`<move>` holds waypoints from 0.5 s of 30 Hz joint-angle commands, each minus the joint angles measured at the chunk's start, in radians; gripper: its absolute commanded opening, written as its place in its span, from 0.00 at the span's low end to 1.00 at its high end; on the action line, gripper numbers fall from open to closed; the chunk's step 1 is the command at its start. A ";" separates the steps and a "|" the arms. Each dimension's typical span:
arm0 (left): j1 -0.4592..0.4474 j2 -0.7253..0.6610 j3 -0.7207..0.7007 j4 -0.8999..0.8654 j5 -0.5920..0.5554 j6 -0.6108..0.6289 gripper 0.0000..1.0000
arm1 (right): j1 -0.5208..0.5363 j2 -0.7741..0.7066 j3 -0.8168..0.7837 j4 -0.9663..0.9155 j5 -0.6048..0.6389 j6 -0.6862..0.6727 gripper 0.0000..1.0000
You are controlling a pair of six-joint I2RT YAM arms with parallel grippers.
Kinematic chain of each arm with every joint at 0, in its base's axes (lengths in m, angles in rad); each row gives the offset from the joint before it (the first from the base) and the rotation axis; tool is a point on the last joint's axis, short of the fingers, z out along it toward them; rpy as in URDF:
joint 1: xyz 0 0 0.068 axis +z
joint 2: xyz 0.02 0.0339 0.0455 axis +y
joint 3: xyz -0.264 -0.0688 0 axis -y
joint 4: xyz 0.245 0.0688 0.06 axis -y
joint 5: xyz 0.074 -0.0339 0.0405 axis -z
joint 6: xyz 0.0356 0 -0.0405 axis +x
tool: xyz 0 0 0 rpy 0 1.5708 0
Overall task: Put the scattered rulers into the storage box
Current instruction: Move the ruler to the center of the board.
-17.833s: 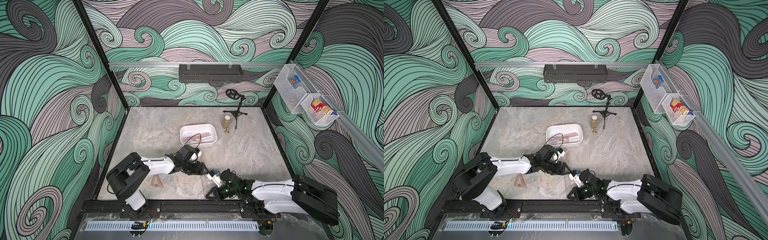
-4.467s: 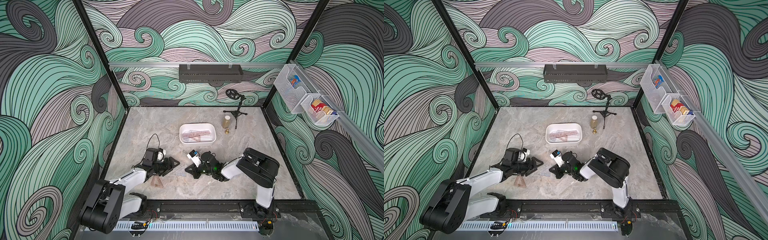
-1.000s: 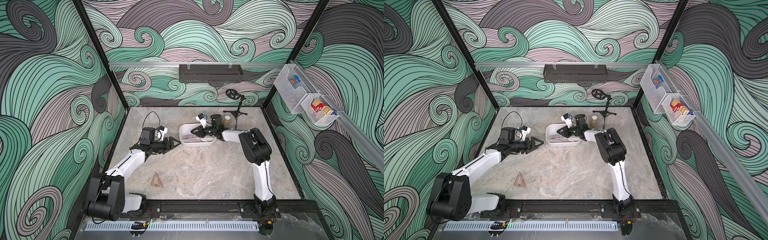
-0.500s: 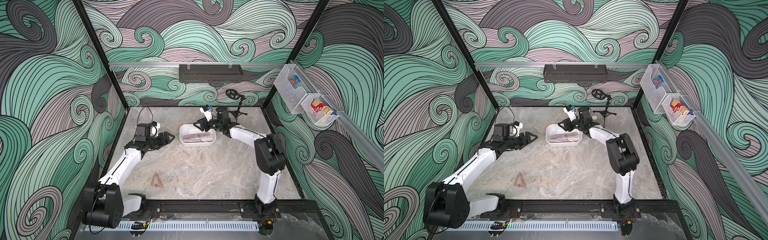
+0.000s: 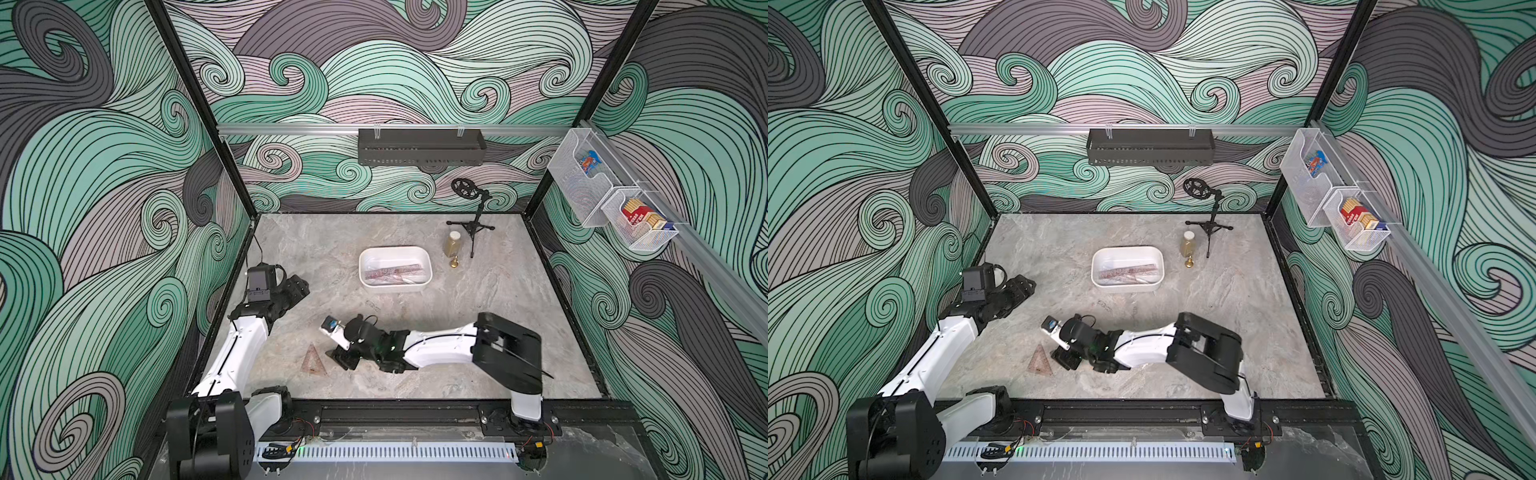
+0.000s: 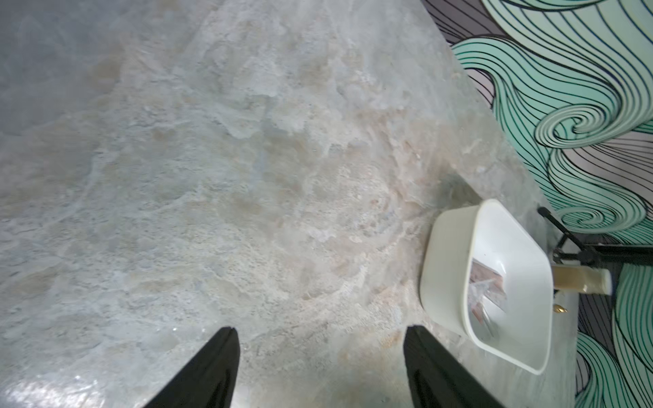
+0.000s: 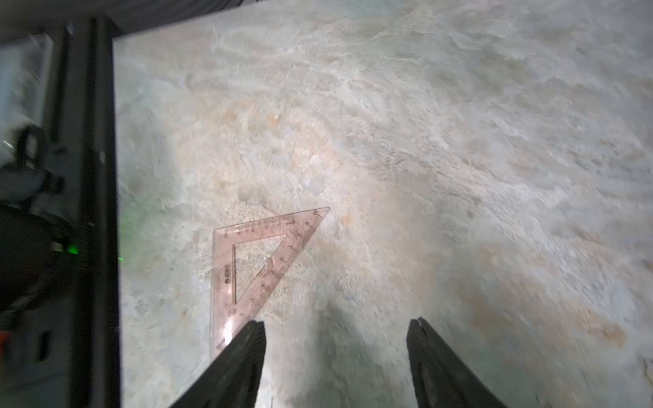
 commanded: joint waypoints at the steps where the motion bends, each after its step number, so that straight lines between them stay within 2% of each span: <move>1: 0.027 0.014 0.044 0.008 -0.023 0.001 0.77 | 0.013 0.057 0.096 -0.018 0.147 -0.067 0.75; 10: 0.042 0.012 0.045 0.004 -0.002 0.008 0.77 | 0.038 0.194 0.234 -0.099 0.123 -0.110 0.84; 15: 0.043 0.014 0.029 0.018 0.016 0.012 0.77 | 0.056 0.217 0.233 -0.120 0.122 -0.118 0.86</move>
